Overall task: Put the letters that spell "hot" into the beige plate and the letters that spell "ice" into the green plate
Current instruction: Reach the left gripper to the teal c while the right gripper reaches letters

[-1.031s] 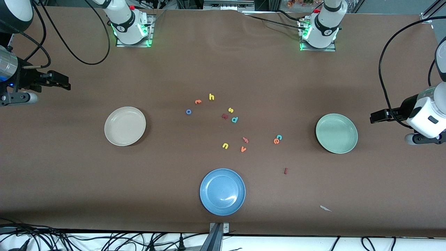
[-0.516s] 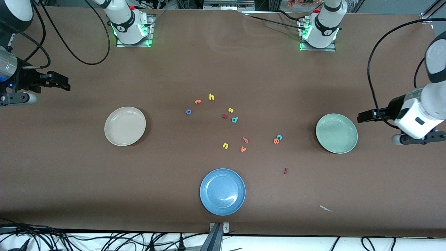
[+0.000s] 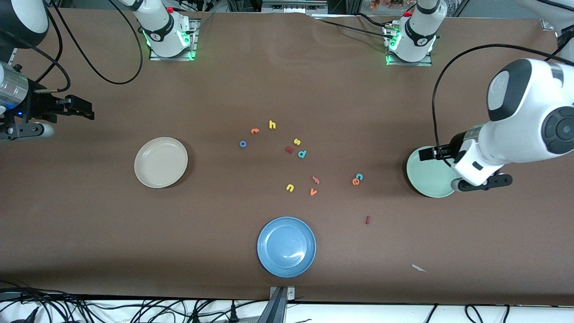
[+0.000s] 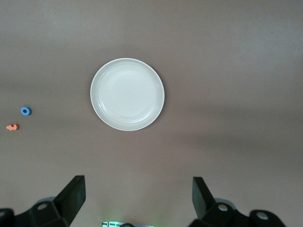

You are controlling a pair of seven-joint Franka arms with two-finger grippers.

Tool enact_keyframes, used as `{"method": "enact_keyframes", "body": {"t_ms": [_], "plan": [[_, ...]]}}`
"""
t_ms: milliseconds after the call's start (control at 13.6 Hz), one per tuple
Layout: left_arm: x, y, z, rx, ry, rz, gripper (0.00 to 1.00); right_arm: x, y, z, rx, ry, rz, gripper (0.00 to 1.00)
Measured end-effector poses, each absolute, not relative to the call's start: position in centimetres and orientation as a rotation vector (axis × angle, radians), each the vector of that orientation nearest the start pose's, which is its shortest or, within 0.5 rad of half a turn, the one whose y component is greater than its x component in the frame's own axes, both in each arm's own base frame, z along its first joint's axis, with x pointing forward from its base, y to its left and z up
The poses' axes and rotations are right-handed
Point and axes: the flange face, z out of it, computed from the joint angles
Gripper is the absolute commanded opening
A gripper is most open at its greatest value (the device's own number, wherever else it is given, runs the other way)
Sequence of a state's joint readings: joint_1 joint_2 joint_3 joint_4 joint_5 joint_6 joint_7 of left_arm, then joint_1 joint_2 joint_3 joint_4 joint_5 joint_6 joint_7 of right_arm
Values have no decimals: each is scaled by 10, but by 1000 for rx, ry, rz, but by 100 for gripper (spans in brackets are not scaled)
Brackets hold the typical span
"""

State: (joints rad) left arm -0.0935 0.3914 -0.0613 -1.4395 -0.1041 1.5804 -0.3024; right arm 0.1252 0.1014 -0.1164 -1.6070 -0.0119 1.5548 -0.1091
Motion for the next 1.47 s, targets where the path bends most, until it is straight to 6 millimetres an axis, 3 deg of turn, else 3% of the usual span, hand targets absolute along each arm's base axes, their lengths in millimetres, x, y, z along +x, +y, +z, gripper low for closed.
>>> {"method": "enact_keyframes", "body": {"t_ms": [442, 589, 810, 1179, 1473], "plan": [[623, -133, 387, -3161, -226, 483, 100, 581, 32, 535, -3139, -254, 277, 100], [620, -146, 365, -3168, -254, 422, 100, 580, 47, 536, -3138, -295, 274, 100], [614, -172, 333, -3188, -266, 311, 100, 581, 54, 534, -3138, -314, 278, 100], [616, -217, 258, -3224, -210, 170, 100, 590, 73, 502, -3149, -370, 346, 100], [612, -224, 208, -3215, -201, 196, 100, 595, 76, 499, -3098, -339, 305, 100]]}}
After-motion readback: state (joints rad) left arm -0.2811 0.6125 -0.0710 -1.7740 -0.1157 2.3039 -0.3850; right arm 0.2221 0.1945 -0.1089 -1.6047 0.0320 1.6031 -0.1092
